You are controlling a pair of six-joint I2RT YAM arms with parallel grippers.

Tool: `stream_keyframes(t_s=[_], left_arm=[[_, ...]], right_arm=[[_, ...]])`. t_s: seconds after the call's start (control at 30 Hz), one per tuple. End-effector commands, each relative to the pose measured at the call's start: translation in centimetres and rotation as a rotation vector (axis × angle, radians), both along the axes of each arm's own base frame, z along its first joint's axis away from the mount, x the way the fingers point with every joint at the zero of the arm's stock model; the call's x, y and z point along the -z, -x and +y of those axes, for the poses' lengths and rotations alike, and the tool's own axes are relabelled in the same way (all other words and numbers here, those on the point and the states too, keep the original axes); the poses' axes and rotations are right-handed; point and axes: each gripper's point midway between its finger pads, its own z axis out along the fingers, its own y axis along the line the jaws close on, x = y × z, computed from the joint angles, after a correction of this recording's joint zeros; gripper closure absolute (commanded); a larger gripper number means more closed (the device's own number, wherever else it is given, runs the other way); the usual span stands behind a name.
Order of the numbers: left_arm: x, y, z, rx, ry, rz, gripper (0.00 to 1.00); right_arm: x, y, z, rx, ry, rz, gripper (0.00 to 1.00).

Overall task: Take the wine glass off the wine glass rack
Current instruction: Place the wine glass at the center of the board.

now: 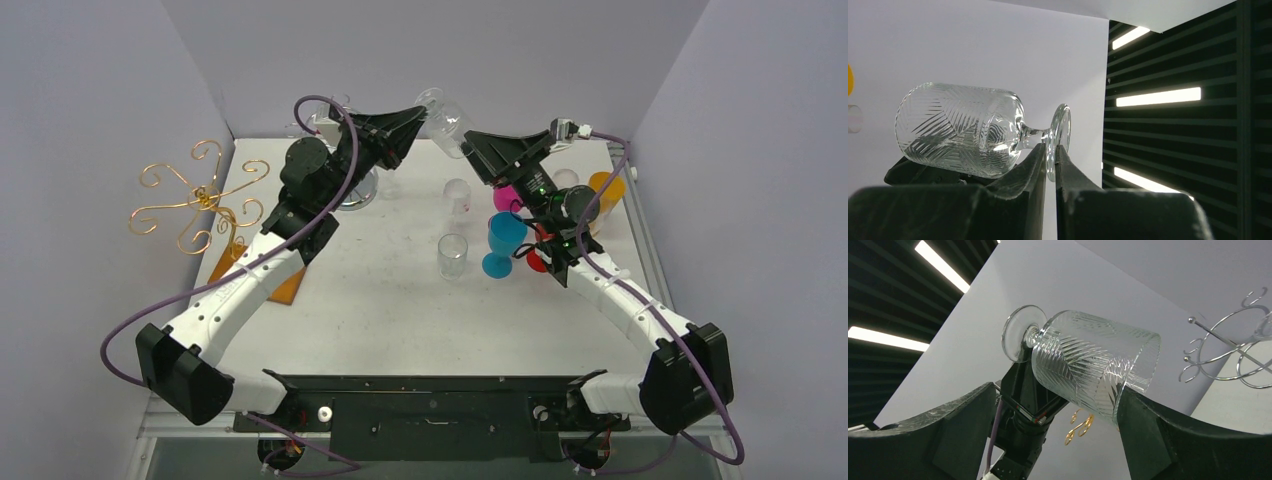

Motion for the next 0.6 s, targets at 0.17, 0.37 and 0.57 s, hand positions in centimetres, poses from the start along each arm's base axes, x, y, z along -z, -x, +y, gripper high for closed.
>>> stream_keyframes(t_s=[0.17,0.37,0.57], left_arm=[[-6.8,5.0,1.4,0.091,0.186,-0.179,1.0],[-6.4,6.3,0.6,0.141,0.213,-0.172,1.0],[-5.5,6.4,0.2,0.151,0.209,-0.161,1.0]], right_arm=[[-5.1,4.7,-0.6,-0.104,-0.119,-0.235,0.29],[-6.1,6.1,-0.9,-0.12,-0.146,-0.293,0.47],[-6.4,6.7,-1.1,-0.129,-0.157,-0.315,0.73]])
